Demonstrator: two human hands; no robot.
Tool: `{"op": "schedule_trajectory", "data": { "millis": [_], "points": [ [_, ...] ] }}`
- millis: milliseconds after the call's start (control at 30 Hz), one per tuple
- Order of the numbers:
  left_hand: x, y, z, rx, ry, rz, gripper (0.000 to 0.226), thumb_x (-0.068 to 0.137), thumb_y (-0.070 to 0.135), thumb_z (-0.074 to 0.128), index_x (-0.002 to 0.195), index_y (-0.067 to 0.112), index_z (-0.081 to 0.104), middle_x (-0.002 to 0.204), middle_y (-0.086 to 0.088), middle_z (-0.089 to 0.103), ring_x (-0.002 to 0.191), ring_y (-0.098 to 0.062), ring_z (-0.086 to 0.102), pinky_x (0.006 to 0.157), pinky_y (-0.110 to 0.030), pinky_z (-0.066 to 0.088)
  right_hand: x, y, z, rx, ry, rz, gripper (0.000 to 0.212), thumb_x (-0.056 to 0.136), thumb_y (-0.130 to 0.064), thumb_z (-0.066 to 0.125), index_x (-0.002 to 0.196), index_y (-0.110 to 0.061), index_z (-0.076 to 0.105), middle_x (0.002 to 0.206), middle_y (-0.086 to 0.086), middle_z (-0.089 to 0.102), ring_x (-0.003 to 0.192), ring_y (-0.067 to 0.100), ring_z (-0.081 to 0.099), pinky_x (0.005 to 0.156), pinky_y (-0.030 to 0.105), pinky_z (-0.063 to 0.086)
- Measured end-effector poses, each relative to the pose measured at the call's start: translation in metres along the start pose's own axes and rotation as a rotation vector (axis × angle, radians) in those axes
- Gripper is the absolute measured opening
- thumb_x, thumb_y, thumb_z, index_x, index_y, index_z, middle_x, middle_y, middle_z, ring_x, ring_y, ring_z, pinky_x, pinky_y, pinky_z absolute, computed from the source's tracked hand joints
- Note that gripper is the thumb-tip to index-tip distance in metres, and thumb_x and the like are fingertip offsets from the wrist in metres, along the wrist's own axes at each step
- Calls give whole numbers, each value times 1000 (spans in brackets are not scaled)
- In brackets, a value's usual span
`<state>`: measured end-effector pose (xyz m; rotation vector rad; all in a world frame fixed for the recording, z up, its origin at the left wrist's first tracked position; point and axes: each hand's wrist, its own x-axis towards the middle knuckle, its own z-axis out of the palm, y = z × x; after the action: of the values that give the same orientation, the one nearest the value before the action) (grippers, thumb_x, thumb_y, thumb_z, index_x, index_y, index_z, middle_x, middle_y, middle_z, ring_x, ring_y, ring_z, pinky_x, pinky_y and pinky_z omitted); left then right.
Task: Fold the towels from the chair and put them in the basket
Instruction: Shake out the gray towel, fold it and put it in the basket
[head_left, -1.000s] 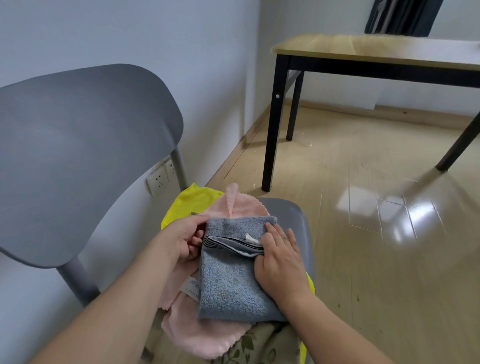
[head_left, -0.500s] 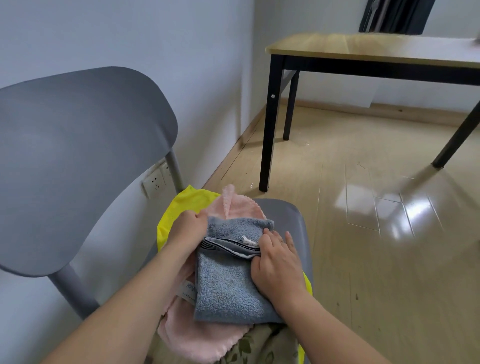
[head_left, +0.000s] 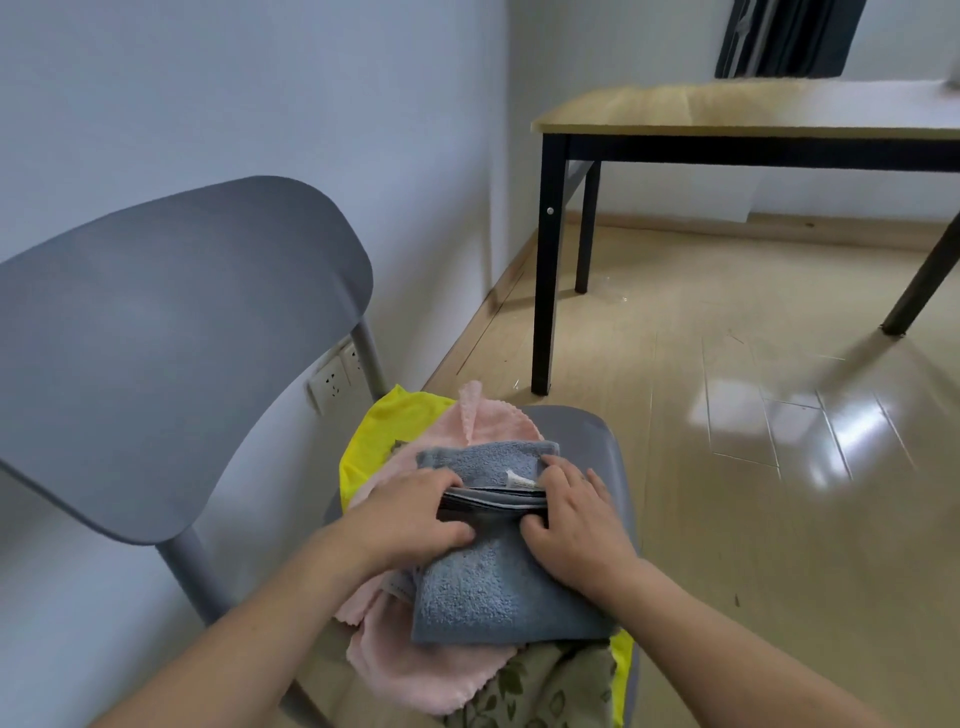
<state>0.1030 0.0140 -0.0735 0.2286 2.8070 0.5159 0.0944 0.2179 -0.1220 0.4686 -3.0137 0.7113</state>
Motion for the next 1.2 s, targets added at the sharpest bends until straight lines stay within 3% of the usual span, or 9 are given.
{"op": "schedule_trajectory", "data": {
  "millis": [233,333,467,600,700,767,867,1067,1200],
  "points": [
    [34,9,-35,-346,53,-138,6,71,19,52,68,23,49,83,-5,54,84,-26,53,62,-29,35,50,-19,-74,-156,-134,-142,43,87,-36,47,123,-13,47,132,4,46,124,23,40,106,34,30],
    [61,-4,-17,-212,24,-211,39,68,25,48,103,13,60,118,-15,57,112,-35,51,86,-33,42,74,-15,-67,-268,-305,-88,38,89,-34,46,119,-11,44,127,9,48,118,28,44,97,37,36],
    [81,-18,5,-63,7,-279,52,84,12,44,136,12,40,139,-15,43,127,-35,38,104,-38,34,92,-3,-37,-218,-467,23,48,90,-37,47,130,-14,35,138,11,44,123,31,44,99,39,39],
    [79,-14,-3,-62,9,-187,33,79,13,45,110,22,48,117,-10,55,113,-32,43,94,-38,39,101,2,-37,-260,-432,-25,53,81,-38,54,129,-19,40,129,8,52,119,31,45,98,40,41],
    [67,-7,-19,42,-15,-80,11,73,16,52,75,24,45,90,-5,59,96,-30,52,71,-31,40,102,-7,-51,-428,-388,-160,29,73,-40,56,91,-17,56,86,4,54,98,29,48,93,40,42],
    [55,2,-39,25,14,-65,11,71,14,55,71,20,47,78,-1,58,84,-24,56,61,-28,39,98,-18,-73,-406,-365,-169,28,70,-43,57,82,-18,56,73,-2,46,89,26,42,83,36,42],
    [28,23,-79,61,125,-48,14,69,12,55,68,20,44,72,4,53,71,-19,52,53,-25,34,84,-37,-116,-210,-299,-196,24,70,-41,60,70,-21,46,77,-3,48,80,24,49,68,34,45],
    [-43,49,-90,560,632,241,14,73,31,53,80,24,44,87,1,55,82,-24,53,75,-33,35,9,-61,-156,-208,-89,-355,31,71,-32,63,64,-23,35,72,-6,44,73,24,50,61,31,39],
    [-76,44,-8,454,287,168,30,73,35,49,99,19,56,107,-6,61,102,-29,57,86,-36,45,-48,-34,-97,-303,-303,-263,22,72,-36,61,82,-23,47,94,2,62,89,27,60,66,29,45]
  ]
}}
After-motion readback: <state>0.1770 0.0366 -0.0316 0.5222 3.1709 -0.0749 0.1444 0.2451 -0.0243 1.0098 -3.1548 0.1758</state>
